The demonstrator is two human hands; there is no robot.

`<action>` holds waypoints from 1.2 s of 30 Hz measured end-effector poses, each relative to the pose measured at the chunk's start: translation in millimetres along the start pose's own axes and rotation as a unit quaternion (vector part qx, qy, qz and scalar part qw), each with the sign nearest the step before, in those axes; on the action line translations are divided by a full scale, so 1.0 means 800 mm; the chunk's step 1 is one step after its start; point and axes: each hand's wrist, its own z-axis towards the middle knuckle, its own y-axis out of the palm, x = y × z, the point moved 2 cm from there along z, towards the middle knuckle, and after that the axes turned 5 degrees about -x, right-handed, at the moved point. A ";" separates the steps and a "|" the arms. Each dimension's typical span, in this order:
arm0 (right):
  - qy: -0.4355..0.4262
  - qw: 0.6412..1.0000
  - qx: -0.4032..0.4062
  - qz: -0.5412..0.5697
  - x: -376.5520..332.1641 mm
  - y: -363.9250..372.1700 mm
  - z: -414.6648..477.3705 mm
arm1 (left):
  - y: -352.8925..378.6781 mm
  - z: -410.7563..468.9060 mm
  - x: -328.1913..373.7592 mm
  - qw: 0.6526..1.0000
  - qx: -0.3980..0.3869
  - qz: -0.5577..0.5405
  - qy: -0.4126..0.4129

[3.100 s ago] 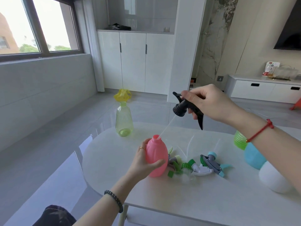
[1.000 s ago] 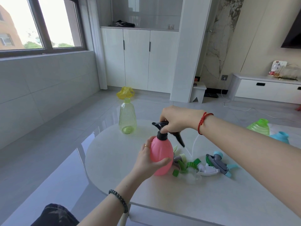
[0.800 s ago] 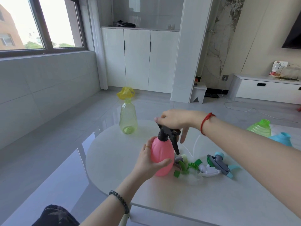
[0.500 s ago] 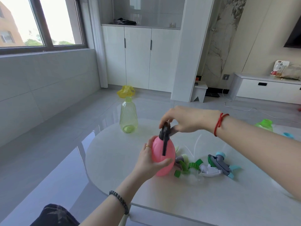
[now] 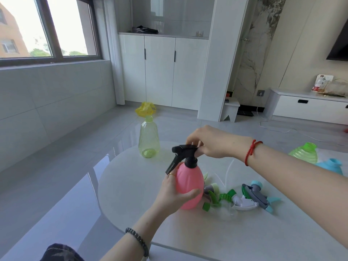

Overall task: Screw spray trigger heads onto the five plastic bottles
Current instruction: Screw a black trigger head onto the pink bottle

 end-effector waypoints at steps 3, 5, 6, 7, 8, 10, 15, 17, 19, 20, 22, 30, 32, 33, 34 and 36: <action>-0.029 0.999 0.005 0.016 0.005 -0.003 -0.001 | 0.000 -0.002 0.003 1.000 0.000 -0.017 -0.004; -0.035 0.999 0.005 0.030 0.007 -0.005 0.000 | 0.000 -0.002 0.004 1.000 -0.002 -0.025 -0.004; -0.034 0.999 0.002 0.038 0.007 -0.005 0.000 | 0.000 -0.002 0.004 1.000 0.000 -0.025 -0.004; -0.030 0.999 -0.001 0.041 0.007 -0.005 0.001 | 0.000 -0.001 0.004 1.000 0.000 -0.024 -0.003; -0.018 0.999 -0.002 0.033 0.006 -0.005 0.001 | 0.000 -0.001 0.003 1.000 -0.001 -0.021 -0.005; 0.011 1.000 0.006 0.004 0.002 -0.005 0.001 | 0.001 0.000 0.004 1.000 -0.001 -0.015 -0.010; 0.073 0.996 0.045 0.018 -0.004 0.008 0.005 | 0.001 -0.002 0.006 1.000 -0.004 0.000 -0.011; 0.078 0.994 0.065 0.045 -0.001 0.012 0.004 | 0.000 -0.002 0.006 1.000 -0.008 0.006 -0.016; 0.070 0.989 0.085 0.094 0.007 0.018 -0.002 | -0.001 -0.002 0.007 1.000 -0.009 0.010 -0.015; 0.068 0.984 0.097 0.136 0.012 0.024 -0.007 | -0.001 -0.002 0.007 1.000 -0.008 0.014 -0.014; 0.069 0.961 0.124 0.237 0.024 0.046 -0.015 | -0.001 -0.002 0.008 1.000 -0.007 0.015 -0.014; 0.044 0.853 0.247 0.457 0.025 0.102 -0.013 | 0.000 -0.002 0.008 1.000 -0.005 -0.003 -0.008; 0.037 0.846 0.273 0.457 0.023 0.107 -0.013 | 0.000 -0.002 0.007 1.000 -0.002 -0.003 -0.009; 0.036 0.843 0.283 0.457 0.022 0.109 -0.013 | 0.001 -0.001 0.006 1.000 -0.002 -0.002 -0.010; 0.035 0.839 0.289 0.459 0.022 0.112 -0.013 | 0.001 -0.001 0.006 1.000 -0.001 0.000 -0.010; 0.026 0.831 0.288 0.475 0.023 0.114 -0.014 | 0.001 -0.001 0.007 1.000 -0.002 0.000 -0.011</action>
